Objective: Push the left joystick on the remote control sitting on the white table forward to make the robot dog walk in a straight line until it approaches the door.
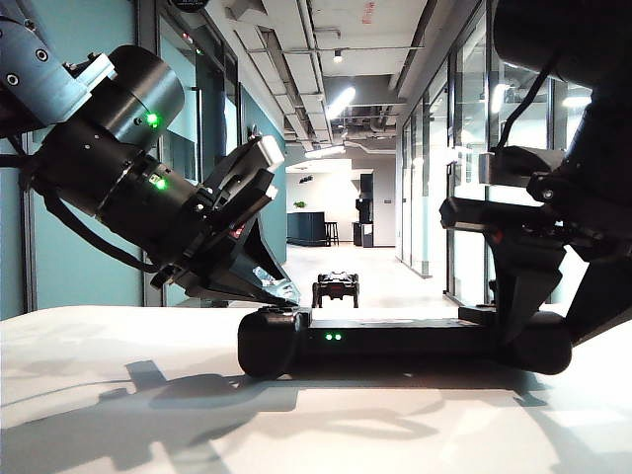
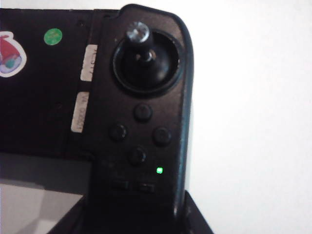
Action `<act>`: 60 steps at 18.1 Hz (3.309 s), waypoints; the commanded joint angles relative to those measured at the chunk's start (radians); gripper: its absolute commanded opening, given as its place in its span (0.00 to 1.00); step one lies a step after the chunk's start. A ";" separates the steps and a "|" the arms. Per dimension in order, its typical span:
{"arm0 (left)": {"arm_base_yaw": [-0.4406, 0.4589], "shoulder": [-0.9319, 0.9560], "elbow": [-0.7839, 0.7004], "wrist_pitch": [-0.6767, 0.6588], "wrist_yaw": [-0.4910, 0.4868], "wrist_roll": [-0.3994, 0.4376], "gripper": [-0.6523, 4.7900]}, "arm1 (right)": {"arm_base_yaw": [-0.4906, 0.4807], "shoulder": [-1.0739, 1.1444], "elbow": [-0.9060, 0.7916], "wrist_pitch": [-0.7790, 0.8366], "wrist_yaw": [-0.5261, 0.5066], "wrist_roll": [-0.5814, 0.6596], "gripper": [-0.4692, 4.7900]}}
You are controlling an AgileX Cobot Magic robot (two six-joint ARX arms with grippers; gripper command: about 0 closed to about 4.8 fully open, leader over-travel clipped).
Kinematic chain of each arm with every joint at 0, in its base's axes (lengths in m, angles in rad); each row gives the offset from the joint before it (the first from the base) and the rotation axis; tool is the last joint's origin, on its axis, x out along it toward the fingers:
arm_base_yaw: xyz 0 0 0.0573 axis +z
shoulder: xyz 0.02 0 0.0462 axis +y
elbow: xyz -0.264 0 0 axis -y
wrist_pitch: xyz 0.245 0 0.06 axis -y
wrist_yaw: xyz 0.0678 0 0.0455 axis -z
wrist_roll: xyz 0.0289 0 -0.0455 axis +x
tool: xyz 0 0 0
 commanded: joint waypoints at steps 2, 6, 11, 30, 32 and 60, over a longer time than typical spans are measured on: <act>0.000 0.003 0.005 0.002 -0.010 -0.003 0.11 | 0.001 -0.004 0.004 0.018 -0.005 0.000 0.41; 0.000 0.003 0.005 0.002 -0.010 -0.003 0.11 | 0.001 -0.004 0.004 0.018 -0.005 0.000 0.41; 0.000 0.003 0.005 0.002 -0.010 -0.003 0.11 | 0.001 -0.004 0.004 0.018 -0.005 0.000 0.41; 0.000 0.003 0.005 0.002 -0.010 -0.002 0.11 | 0.001 -0.004 0.004 0.018 -0.005 0.000 0.41; 0.000 0.003 0.005 0.002 -0.010 -0.002 0.11 | 0.001 -0.004 0.004 0.018 -0.005 0.000 0.41; 0.000 -0.688 0.005 -0.619 -0.297 -0.009 0.11 | 0.000 -0.004 0.004 0.019 0.009 -0.029 0.41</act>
